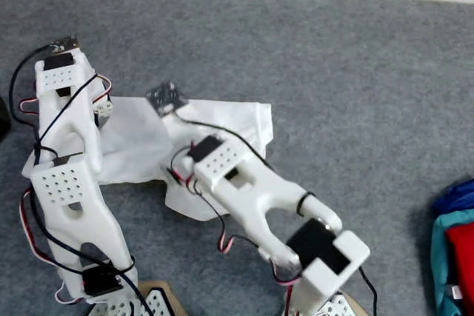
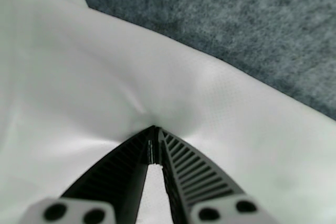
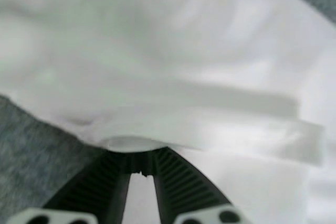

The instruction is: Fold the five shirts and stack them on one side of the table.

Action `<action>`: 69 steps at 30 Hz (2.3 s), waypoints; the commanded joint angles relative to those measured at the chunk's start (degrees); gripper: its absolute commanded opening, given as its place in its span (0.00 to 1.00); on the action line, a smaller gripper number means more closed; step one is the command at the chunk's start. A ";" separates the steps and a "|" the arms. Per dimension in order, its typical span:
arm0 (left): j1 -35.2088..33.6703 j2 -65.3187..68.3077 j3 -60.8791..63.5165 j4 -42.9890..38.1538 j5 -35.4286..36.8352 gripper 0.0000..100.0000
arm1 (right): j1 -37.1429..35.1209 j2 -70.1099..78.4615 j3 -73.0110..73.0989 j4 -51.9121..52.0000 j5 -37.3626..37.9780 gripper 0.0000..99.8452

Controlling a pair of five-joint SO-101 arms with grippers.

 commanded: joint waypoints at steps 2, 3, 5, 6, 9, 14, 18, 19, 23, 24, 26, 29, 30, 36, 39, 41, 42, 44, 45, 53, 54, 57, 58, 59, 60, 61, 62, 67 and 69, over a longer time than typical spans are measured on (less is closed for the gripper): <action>0.84 0.40 -0.84 -0.79 0.00 0.01 | 1.80 2.24 -7.96 -0.57 -0.35 0.01; 0.84 0.40 -0.84 -0.79 0.00 0.01 | 1.98 3.12 -9.19 -0.66 -0.26 0.01; 0.84 0.40 -0.84 -0.79 0.00 0.01 | 2.95 5.41 -11.74 -0.75 -0.26 0.01; 0.84 0.40 -0.84 -0.79 0.00 0.01 | 3.21 6.81 -13.14 -0.75 -0.26 0.01; 0.84 0.40 -0.84 -0.79 0.00 0.01 | 4.70 11.30 -16.40 -0.75 -0.26 0.01; 0.84 0.40 -0.84 -0.79 0.00 0.01 | 6.02 12.09 -17.45 3.47 -0.26 0.01; 0.84 0.40 -0.84 -0.79 0.00 0.01 | 6.20 1.36 -16.04 18.77 -0.18 0.01; 0.84 0.40 -0.84 -0.70 0.00 0.01 | 6.20 -1.89 -13.49 21.85 -0.18 0.01; 0.84 0.40 -0.84 -0.70 0.00 0.01 | 5.14 -16.48 4.44 22.46 3.96 0.01; 0.84 0.40 -0.84 -0.70 0.00 0.01 | 4.18 -20.53 10.15 20.70 4.75 0.03; 0.84 0.40 -0.84 -0.70 0.00 0.01 | 2.15 -28.26 20.70 16.75 5.45 0.08; 0.84 0.40 -0.84 -0.70 0.00 0.01 | -0.57 -37.76 33.63 12.09 5.98 0.17; 0.84 0.40 -0.84 -0.70 0.00 0.01 | -1.27 -40.31 37.14 10.42 7.65 0.19; 0.84 0.40 -0.84 -0.70 0.00 0.01 | -4.79 -45.05 46.73 2.07 11.34 0.21; 0.84 0.40 -0.84 -0.70 0.00 0.01 | -4.53 -43.47 46.64 -0.40 11.43 0.21; 0.84 0.40 -0.84 -0.70 0.00 0.01 | -4.53 -41.89 46.55 -1.19 11.43 0.22; 0.84 0.40 -0.84 -0.70 0.00 0.01 | -4.62 -41.10 46.55 -1.19 11.43 0.24; 0.84 0.40 -0.84 -0.70 0.00 0.01 | -4.88 -39.52 45.85 -1.27 11.52 0.28; 0.84 0.40 -0.84 -0.70 0.00 0.01 | -4.88 -38.81 44.88 -1.27 11.52 0.29; 0.84 0.40 -0.84 -0.70 0.00 0.01 | -11.74 -31.08 38.11 -1.80 11.78 0.30; 0.84 0.40 -0.84 -0.70 0.00 0.01 | -11.65 -29.67 36.97 -2.42 12.84 0.30; 0.84 0.40 -0.84 -0.70 0.00 0.01 | -9.80 -24.66 33.36 -3.30 15.74 0.30; 0.84 0.40 -0.84 -0.70 0.00 0.01 | -9.36 -22.64 31.78 -3.38 16.18 0.30; 0.84 0.40 -0.84 -0.70 0.00 0.01 | -8.57 -20.44 30.55 -3.65 16.79 0.30; 0.84 0.40 -0.84 -0.70 0.00 0.01 | -7.43 -18.33 29.14 -3.74 17.49 0.30; 0.84 0.40 -0.84 -0.70 0.00 0.01 | -6.46 -16.22 27.65 -3.91 17.93 0.30; 0.84 0.40 -0.84 -0.70 0.00 0.01 | -5.41 -14.20 26.33 -4.53 18.46 0.30; 0.75 0.40 -0.84 -0.70 0.00 0.01 | -1.98 -9.71 22.29 -4.62 20.75 0.26; 0.75 0.40 -0.84 -0.70 0.00 0.01 | -1.80 -11.30 22.29 -4.44 20.75 0.17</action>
